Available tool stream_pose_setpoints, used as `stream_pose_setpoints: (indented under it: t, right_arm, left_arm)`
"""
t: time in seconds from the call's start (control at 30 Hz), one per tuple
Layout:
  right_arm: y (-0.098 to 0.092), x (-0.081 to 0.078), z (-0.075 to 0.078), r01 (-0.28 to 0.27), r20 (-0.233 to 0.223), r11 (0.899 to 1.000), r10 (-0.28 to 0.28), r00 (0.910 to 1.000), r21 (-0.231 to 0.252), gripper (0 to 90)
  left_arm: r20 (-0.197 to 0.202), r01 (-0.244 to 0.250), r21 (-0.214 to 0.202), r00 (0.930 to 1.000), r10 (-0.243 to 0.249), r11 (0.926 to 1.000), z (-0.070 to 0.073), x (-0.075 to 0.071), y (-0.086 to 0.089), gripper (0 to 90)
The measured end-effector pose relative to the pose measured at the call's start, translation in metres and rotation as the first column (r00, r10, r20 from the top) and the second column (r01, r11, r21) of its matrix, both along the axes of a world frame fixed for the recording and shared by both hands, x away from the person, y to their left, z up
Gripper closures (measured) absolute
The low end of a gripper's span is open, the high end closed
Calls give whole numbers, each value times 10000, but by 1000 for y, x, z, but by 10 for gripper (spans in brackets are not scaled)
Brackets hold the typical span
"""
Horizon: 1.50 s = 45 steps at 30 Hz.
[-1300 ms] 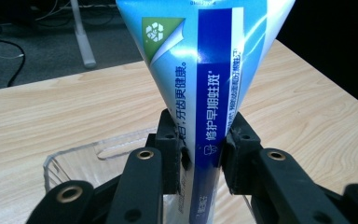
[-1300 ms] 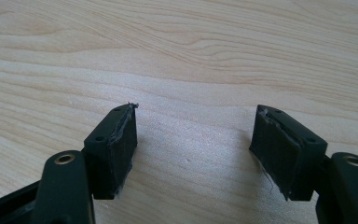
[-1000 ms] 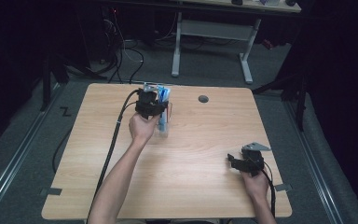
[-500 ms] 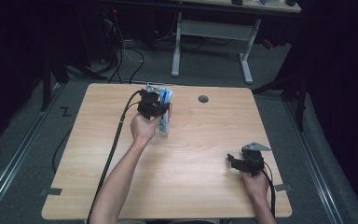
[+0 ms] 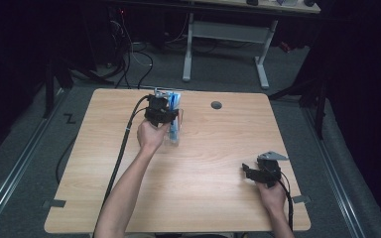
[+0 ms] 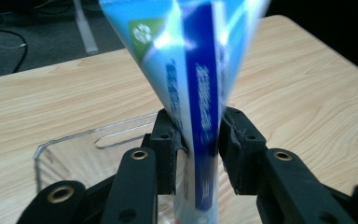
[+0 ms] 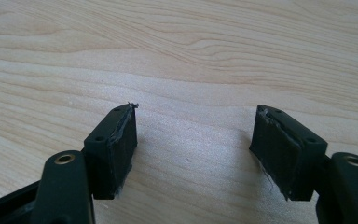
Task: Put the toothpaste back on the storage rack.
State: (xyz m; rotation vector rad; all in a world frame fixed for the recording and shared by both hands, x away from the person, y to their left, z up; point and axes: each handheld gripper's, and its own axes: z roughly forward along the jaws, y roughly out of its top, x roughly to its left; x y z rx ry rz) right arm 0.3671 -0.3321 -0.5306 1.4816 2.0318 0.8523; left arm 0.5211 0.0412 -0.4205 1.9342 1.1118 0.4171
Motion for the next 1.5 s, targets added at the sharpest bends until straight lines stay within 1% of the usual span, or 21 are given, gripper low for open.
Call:
stream_pose_setpoints:
  t: [0.2, 0.3, 0.53, 0.73, 0.97, 1.33, 1.4, 1.5]
  right_arm:
    - [0, 0, 0, 1, 3, 10000, -1, 10000, -8, 310]
    - [0, 0, 0, 5, -2, 10000, -5, 10000, 2, 310]
    - [0, 0, 0, 9, -4, 10000, -9, 10000, 2, 311]
    - [0, 0, 0, 9, -2, 10000, -9, 10000, -4, 310]
    - [0, 0, 0, 12, -1, 10000, -12, 10000, 1, 310]
    - [0, 0, 0, 13, 0, 10000, -13, 10000, -4, 310]
    - [0, 0, 0, 14, 0, 10000, -14, 10000, -3, 310]
    - [0, 0, 0, 13, 1, 10000, -13, 10000, -5, 310]
  left_arm:
    - [30, -38, 275, 10000, 38, 9996, -1, 0, 2, 680]
    - [-7, -55, 314, 10000, 55, 9995, -3, 0, 2, 681]
    - [-90, -200, 231, 9998, 202, 9995, -7, 0, 8, 673]
    - [-265, -417, 125, 9988, 420, 9991, -10, 0, 16, 649]
    - [-373, -641, 42, 9972, 642, 9979, -13, 0, 25, 633]
    - [-557, -847, 99, 9948, 851, 9964, -17, -2, 34, 610]
    - [-596, -854, 159, 9945, 862, 9962, -18, -2, 36, 600]
    - [-618, -860, 107, 9943, 865, 9962, -19, -3, 38, 597]
